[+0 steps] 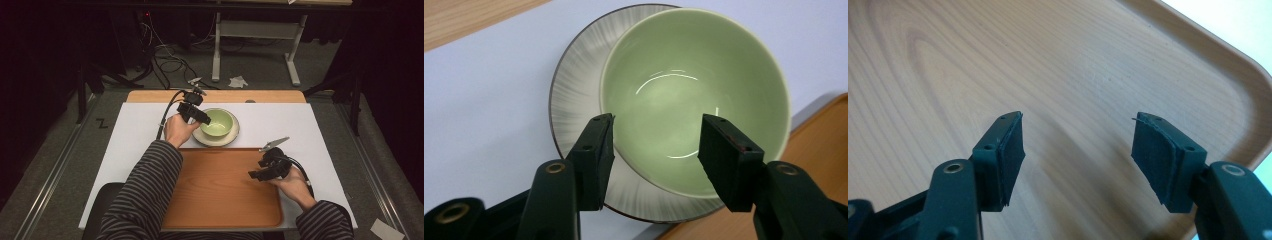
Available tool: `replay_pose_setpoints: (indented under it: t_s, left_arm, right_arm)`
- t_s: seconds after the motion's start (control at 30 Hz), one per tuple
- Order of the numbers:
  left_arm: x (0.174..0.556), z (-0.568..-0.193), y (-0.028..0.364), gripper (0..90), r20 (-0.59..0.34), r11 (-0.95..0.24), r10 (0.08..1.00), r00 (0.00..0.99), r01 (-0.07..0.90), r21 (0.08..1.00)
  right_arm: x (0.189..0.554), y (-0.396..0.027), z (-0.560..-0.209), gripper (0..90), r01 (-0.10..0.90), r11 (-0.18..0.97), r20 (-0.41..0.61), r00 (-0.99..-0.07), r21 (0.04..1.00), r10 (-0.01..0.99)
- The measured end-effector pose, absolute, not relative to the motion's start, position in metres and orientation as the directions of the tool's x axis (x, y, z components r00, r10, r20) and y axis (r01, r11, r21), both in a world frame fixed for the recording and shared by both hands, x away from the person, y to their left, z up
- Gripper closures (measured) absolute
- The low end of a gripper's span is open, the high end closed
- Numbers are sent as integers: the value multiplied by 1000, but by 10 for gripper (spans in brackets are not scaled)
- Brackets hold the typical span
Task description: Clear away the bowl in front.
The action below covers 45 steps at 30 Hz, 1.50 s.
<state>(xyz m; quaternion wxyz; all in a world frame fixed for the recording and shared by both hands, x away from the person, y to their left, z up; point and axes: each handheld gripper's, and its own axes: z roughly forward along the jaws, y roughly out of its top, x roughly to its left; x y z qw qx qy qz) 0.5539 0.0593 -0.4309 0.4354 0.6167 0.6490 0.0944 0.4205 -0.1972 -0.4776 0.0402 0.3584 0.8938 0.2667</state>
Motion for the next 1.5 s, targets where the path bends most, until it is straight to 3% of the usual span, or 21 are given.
replay_pose_setpoints:
  t_s: [0.23,0.53,1.5]
  left_arm:
    - [567,-441,60,492,-433,225,895,106,732,644]
    - [578,-450,58,610,-442,238,892,89,739,630]
    - [594,-475,62,785,-497,284,868,17,804,523]
  right_arm:
    - [419,-196,-477,391,616,604,116,-742,505,660]
    - [419,-198,-476,391,602,607,107,-750,518,653]
    - [418,-196,-477,391,608,606,113,-747,513,655]
